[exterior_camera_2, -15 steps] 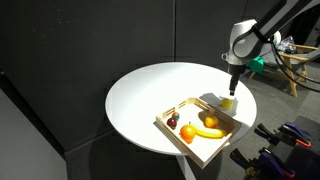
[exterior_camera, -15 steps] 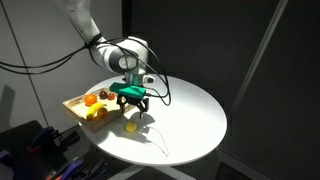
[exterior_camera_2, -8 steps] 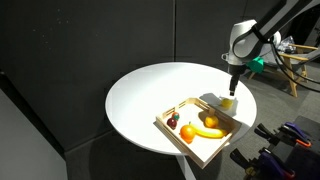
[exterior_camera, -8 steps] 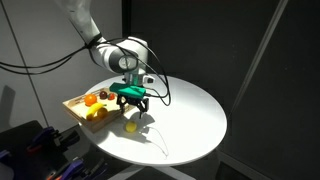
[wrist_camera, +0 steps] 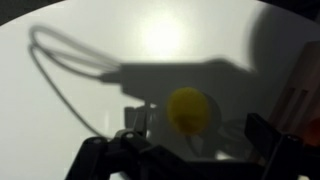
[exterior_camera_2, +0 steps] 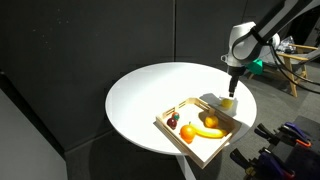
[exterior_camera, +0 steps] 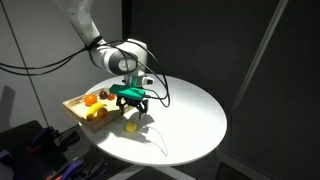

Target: Pick up the yellow toy from the table and put it on the tray

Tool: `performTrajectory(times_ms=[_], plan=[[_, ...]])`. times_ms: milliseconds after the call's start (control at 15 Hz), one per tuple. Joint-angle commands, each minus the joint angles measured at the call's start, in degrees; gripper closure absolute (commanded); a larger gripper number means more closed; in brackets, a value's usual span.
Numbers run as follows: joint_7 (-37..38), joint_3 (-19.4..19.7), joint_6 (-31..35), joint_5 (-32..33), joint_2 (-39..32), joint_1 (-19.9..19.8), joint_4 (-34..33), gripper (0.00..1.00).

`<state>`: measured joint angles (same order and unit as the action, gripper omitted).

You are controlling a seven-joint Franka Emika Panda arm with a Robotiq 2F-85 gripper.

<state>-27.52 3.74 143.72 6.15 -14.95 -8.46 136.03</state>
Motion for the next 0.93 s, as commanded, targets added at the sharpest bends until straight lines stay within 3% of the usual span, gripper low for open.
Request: performTrajectory(times_ms=[0,867], plan=[[-0.6,-0.4,2.9,0.3,-0.9,-0.7,0.3,0.0],[0.1,-0.5,7.5,1.2,-5.7,-0.9,-0.5,0.0]])
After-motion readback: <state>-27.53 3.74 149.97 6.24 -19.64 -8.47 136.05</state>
